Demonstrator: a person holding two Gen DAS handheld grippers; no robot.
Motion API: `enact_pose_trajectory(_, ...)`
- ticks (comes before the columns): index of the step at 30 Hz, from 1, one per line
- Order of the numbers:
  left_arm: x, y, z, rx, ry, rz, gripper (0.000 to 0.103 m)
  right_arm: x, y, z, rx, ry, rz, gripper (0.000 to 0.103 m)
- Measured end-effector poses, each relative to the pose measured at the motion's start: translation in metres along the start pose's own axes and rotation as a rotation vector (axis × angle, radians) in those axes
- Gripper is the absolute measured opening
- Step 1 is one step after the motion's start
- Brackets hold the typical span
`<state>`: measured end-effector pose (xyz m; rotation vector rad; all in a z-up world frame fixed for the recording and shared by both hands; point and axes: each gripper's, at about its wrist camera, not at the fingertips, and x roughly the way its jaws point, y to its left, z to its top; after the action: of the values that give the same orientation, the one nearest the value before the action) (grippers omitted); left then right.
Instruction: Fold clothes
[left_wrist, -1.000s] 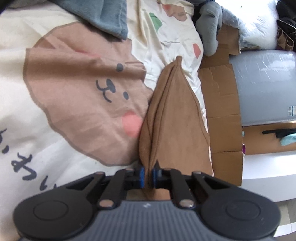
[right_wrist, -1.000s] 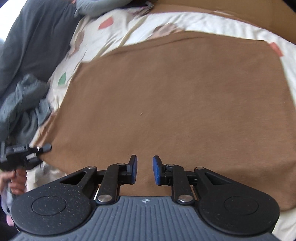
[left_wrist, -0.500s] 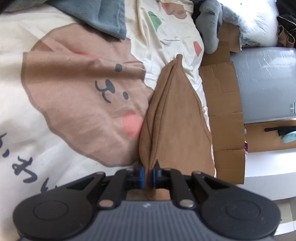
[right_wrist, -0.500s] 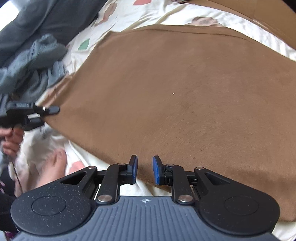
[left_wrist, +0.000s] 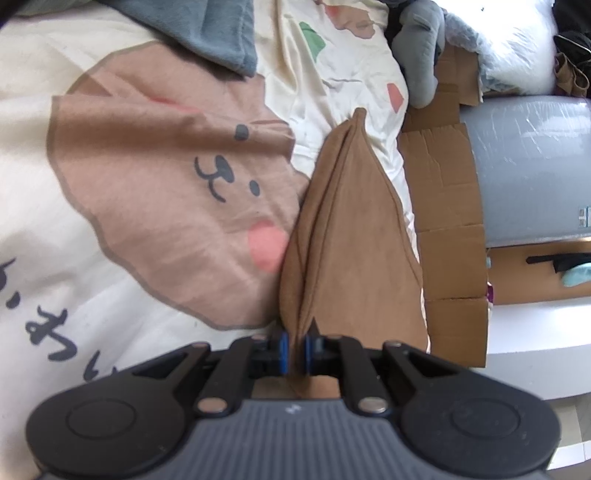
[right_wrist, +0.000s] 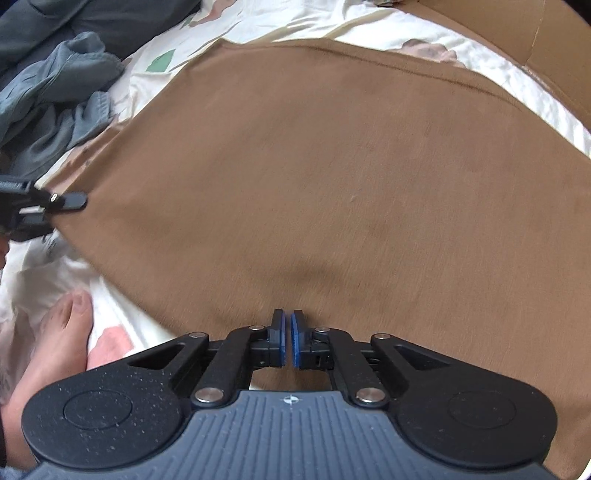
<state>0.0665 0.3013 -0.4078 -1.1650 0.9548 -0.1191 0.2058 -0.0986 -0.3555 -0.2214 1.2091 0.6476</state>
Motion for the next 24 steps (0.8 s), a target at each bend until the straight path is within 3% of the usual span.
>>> enact_pose_trajectory(24, 0.001, 0.002, 0.002, -0.012, 0.003, -0.005, 0.009, 0.037, -0.058, 0.092, 0.150, -0.088, -0.081, 0.009)
